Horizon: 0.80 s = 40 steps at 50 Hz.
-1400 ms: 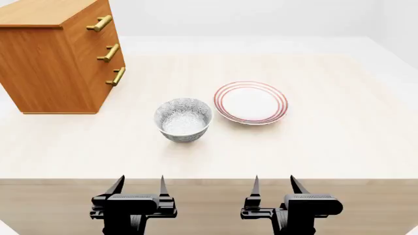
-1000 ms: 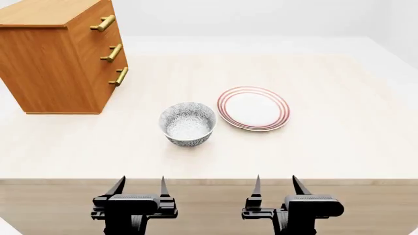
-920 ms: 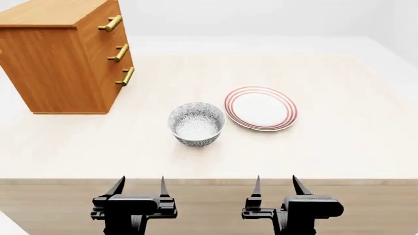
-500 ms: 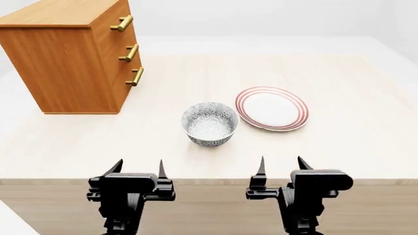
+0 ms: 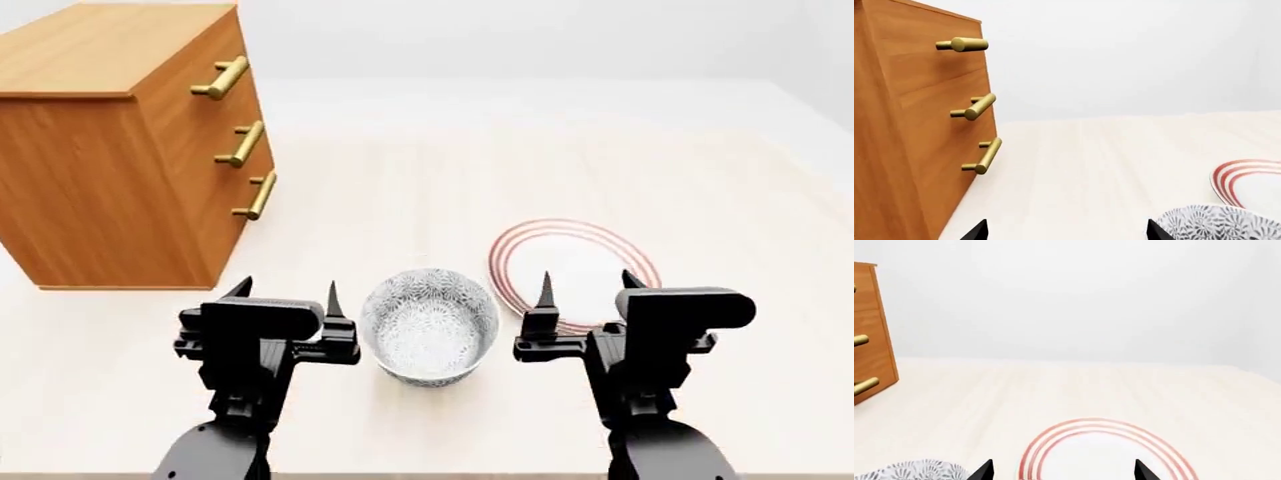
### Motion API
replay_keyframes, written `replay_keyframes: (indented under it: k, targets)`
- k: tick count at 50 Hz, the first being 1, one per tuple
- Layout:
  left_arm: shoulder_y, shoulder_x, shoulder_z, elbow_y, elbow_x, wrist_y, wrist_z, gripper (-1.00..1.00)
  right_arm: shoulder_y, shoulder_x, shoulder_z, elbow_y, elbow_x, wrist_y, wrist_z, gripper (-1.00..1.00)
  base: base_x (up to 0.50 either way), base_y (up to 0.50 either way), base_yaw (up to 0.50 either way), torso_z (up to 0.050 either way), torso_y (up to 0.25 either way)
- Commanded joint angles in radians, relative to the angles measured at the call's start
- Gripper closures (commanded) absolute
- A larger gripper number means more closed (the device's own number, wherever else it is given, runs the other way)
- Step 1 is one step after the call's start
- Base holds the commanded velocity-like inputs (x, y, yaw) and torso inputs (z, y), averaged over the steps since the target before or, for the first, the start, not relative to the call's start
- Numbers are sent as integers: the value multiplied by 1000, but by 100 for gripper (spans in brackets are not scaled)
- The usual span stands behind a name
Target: Open the bottom drawer of the cabinet.
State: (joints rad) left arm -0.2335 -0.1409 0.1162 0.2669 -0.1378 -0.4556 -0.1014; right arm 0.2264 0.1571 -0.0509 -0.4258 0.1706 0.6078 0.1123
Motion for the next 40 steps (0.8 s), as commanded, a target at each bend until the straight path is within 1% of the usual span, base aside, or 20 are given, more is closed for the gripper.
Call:
replay_keyframes:
  k: [1, 20, 27, 30, 36, 40]
  targets:
    - [-9, -9, 9, 0, -5, -6, -9, -100, 9, 7, -5, -6, 14, 17, 2, -100, 500, 0, 0, 0, 0]
    - [-8, -21, 18, -11, -11, 4, -26, -100, 6, 17, -12, -1, 29, 7, 9, -100, 500, 0, 0, 0, 1]
    - [-8, -23, 20, -13, -18, 6, -30, -100, 14, 22, -12, -15, 38, 27, 14, -100, 500, 0, 0, 0, 0]
    - [-10, -25, 20, -16, -20, 9, -31, -100, 7, 22, -15, 3, 34, 2, 14, -100, 500, 0, 0, 0, 0]
    - [-5, -28, 22, -20, -24, 17, -33, -100, 7, 16, -4, 7, 49, 4, 20, -100, 500, 0, 0, 0, 0]
    - [-5, -30, 22, -22, -30, 20, -33, -100, 10, 22, -15, 8, 36, 2, 30, -100, 0, 0, 0, 0, 0]
